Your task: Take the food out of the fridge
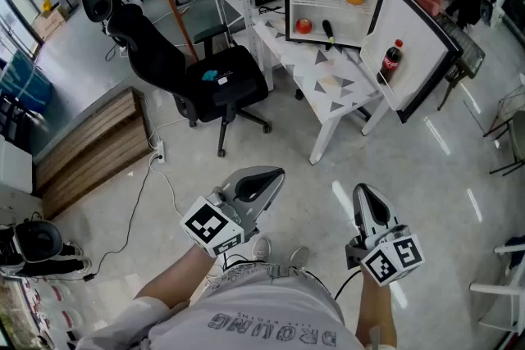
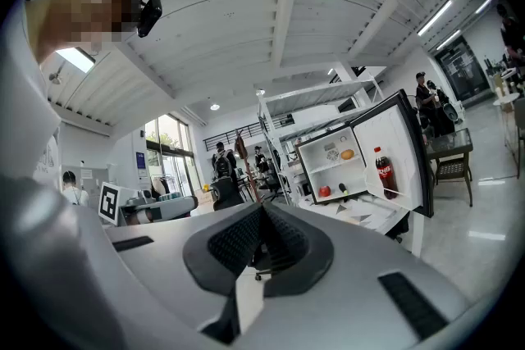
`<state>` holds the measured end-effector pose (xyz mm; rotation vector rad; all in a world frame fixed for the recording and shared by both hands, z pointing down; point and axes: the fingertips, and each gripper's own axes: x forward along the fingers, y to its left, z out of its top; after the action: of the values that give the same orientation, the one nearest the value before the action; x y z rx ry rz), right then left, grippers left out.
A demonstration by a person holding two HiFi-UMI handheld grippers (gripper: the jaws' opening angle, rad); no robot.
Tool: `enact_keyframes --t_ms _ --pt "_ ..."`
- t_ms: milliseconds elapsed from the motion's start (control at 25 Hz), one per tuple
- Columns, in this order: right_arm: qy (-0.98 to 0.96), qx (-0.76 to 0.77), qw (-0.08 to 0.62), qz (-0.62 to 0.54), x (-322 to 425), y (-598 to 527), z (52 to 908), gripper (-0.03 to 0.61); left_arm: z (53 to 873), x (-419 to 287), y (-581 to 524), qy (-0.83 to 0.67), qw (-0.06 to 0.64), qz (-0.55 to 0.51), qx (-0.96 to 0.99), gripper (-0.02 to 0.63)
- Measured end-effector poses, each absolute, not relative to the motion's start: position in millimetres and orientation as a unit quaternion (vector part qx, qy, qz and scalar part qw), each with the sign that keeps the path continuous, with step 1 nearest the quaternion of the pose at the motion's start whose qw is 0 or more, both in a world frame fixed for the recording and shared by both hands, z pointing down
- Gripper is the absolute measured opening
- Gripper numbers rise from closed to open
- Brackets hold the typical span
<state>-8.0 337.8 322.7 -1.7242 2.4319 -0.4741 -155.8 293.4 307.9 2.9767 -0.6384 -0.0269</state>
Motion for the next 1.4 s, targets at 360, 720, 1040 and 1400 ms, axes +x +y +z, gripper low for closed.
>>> enact_keyframes --t_ms 360,720,1040,1400 --pt "0.796 -0.578 0.080 -0.163 2 333 322 0.002 310 -149 291 -0.206 0.048 -0.009 0.977 0.006" --pt "0.786 -0.586 0.089 -0.179 22 330 331 0.002 312 -136 289 -0.212 0.048 -0.006 0.976 0.006" --pt "0.792 -0.570 0.105 -0.191 39 333 330 0.002 313 -118 296 -0.219 0.044 -0.002 0.975 0.006" --pt "0.805 -0.551 0.102 -0.195 59 342 336 0.002 319 -94 312 -0.235 0.045 0.003 0.971 0.006"
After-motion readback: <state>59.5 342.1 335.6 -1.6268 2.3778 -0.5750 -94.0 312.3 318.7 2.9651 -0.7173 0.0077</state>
